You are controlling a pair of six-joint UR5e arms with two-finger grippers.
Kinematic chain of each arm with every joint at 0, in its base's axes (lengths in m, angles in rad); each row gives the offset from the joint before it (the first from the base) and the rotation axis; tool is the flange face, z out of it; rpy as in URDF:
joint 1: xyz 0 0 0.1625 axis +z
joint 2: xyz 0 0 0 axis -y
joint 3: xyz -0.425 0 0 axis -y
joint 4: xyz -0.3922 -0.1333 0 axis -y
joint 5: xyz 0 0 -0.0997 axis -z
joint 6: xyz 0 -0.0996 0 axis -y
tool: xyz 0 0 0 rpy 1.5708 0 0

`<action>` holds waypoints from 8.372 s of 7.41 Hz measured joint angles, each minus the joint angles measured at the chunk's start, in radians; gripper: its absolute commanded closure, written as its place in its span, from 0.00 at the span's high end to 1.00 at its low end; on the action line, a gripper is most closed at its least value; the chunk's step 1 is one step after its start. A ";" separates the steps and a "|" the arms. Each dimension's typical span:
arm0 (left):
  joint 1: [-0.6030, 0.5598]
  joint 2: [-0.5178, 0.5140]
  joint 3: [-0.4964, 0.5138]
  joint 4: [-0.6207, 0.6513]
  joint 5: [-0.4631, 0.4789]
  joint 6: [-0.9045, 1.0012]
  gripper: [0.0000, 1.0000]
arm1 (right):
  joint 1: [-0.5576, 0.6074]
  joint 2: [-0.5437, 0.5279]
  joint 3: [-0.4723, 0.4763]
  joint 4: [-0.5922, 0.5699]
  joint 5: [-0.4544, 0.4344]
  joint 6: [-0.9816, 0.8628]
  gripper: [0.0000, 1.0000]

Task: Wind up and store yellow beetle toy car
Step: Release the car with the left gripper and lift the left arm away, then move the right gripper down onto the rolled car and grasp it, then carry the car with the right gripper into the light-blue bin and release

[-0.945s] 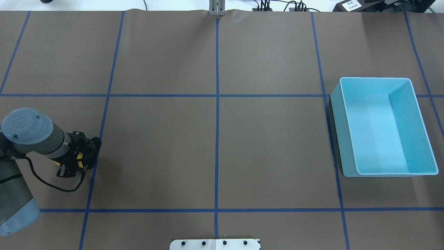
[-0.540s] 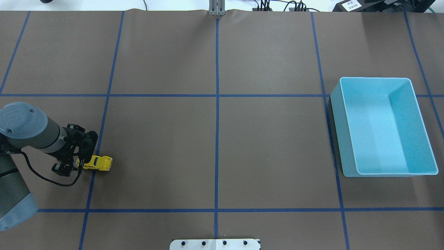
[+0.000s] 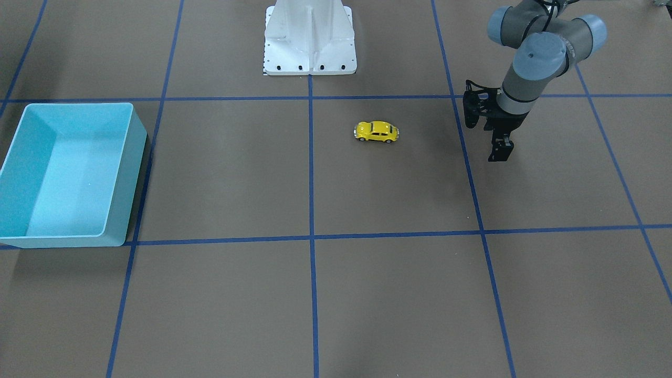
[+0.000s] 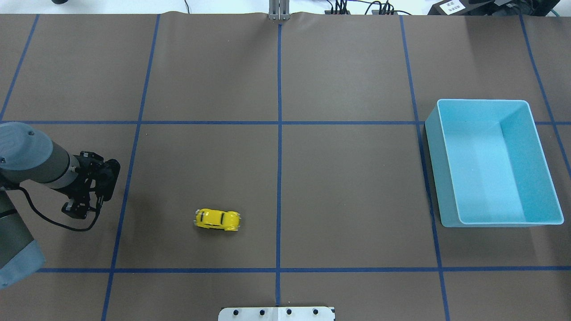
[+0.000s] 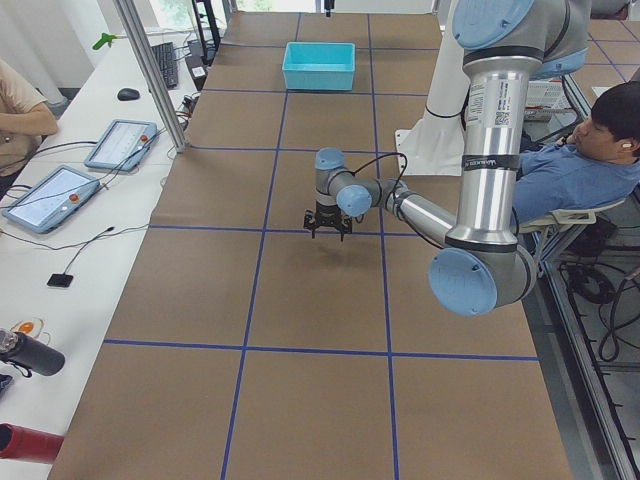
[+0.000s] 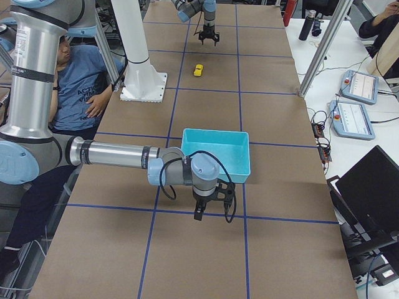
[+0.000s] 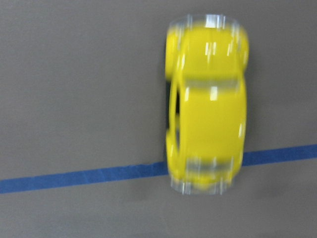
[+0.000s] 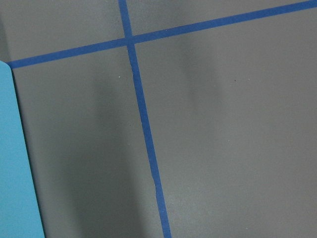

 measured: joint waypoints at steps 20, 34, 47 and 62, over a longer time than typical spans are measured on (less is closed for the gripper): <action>-0.971 0.203 0.122 0.269 -0.412 -0.607 1.00 | -0.967 0.480 0.372 0.010 -0.498 -0.227 1.00; -1.004 0.215 0.116 0.289 -0.391 -0.615 1.00 | -1.232 0.633 0.175 0.012 -0.684 -0.276 1.00; -1.015 0.222 0.108 0.289 -0.393 -0.614 1.00 | -1.213 0.654 0.187 0.036 -0.680 -0.265 0.00; -1.016 0.223 0.106 0.289 -0.393 -0.615 1.00 | -0.420 0.212 0.210 -0.088 -0.100 -1.267 0.00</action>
